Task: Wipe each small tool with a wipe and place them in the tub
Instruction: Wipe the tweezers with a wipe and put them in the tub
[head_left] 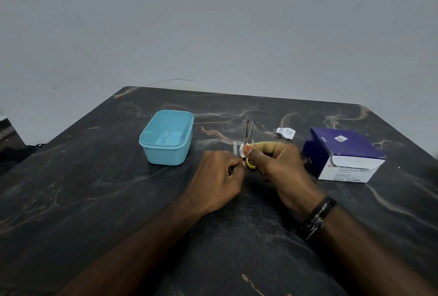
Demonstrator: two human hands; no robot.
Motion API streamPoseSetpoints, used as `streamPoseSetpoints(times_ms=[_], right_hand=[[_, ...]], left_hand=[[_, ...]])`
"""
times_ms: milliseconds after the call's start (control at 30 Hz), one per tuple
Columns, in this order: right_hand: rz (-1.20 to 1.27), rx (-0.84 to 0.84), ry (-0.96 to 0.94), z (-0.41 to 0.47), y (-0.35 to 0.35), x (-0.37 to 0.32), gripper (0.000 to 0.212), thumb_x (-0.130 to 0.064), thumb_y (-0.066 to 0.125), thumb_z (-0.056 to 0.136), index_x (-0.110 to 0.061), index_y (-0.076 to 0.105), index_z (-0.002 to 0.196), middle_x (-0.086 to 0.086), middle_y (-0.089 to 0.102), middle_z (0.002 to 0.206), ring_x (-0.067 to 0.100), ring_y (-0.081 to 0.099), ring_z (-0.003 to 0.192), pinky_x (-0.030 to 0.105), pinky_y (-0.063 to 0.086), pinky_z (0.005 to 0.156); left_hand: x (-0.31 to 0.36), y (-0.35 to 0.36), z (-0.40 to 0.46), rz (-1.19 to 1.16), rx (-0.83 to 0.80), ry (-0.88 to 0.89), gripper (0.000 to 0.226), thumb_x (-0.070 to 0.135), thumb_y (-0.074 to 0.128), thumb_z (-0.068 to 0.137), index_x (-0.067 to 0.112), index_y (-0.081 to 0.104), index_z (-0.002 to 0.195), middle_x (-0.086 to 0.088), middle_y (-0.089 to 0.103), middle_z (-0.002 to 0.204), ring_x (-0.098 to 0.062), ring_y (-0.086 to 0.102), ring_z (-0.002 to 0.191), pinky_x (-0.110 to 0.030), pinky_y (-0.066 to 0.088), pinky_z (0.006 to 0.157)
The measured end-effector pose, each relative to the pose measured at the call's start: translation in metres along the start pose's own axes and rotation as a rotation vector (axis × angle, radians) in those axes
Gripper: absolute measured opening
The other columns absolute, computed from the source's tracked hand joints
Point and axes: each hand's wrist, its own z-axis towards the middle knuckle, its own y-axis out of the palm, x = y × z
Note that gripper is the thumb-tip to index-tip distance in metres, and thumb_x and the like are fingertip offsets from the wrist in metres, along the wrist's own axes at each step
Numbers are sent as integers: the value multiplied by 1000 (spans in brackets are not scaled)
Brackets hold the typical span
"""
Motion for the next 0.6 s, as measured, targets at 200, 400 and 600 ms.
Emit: streamPoseSetpoints(times_ms=[200, 400, 600], right_hand=[[-172, 100, -90, 2, 7, 9, 20, -22, 71, 87, -8, 73, 73, 2, 65, 62, 11, 54, 60, 31, 46, 59], [24, 216, 5, 5, 4, 5, 16, -15, 68, 89, 1, 73, 85, 5, 62, 60, 4, 49, 46, 16, 39, 44], [91, 200, 66, 6, -1, 3, 19, -17, 68, 89, 1, 72, 85, 17, 67, 70, 17, 56, 55, 19, 42, 43]], left_hand=[[7, -2, -3, 465, -3, 42, 27, 25, 52, 87, 18, 48, 61, 3, 42, 62, -11, 40, 51, -24, 27, 53], [29, -2, -8, 756, -123, -48, 34, 34, 35, 98, 12, 60, 94, -7, 57, 96, -18, 35, 71, -31, 28, 65], [36, -1, -9, 839, -186, -46, 34, 34, 34, 99, 12, 59, 98, -7, 50, 92, -22, 44, 73, -31, 30, 66]])
